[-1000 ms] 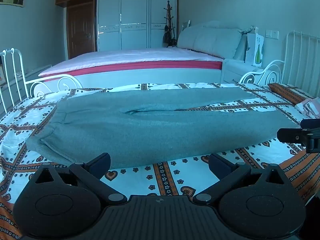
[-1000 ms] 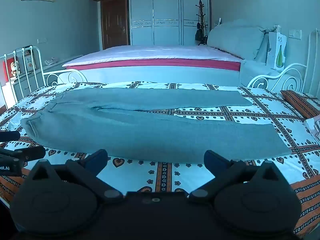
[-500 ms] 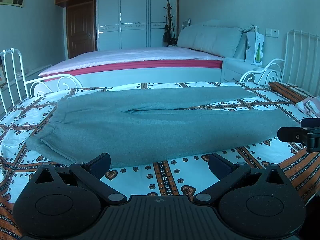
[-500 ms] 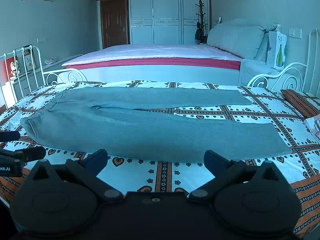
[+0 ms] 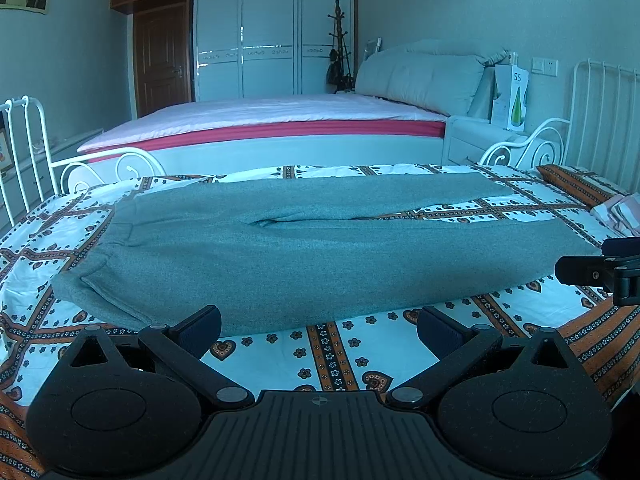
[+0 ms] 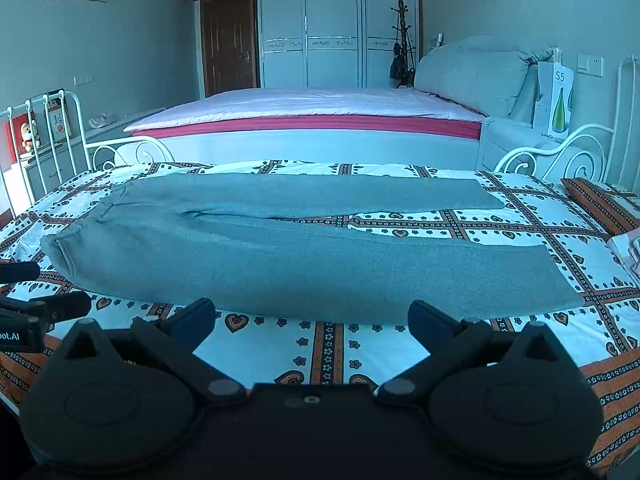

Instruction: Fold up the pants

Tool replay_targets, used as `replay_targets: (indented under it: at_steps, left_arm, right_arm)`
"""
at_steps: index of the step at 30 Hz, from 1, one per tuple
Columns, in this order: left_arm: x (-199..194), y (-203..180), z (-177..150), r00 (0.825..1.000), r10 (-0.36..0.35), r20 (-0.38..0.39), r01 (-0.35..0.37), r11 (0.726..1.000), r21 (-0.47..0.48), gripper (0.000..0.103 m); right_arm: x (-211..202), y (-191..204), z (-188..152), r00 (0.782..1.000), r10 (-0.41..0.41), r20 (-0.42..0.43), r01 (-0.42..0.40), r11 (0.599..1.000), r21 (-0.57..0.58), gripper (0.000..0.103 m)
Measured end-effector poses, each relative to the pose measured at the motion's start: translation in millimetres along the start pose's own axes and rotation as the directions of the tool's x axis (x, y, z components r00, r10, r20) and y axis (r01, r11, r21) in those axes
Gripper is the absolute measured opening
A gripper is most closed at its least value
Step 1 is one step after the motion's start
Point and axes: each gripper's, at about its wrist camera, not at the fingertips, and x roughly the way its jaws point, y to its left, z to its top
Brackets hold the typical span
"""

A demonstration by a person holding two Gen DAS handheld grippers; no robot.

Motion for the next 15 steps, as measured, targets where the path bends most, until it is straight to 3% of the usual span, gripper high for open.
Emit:
replay_targets:
  at_steps: [15]
  left_arm:
    - [-0.1, 0.1, 0.5, 1.0, -0.001, -0.002, 0.001, 1.0, 0.001, 0.103]
  right_arm:
    - [2.0, -0.5, -0.3, 1.0, 0.001, -0.003, -0.001, 1.0, 0.001, 0.097]
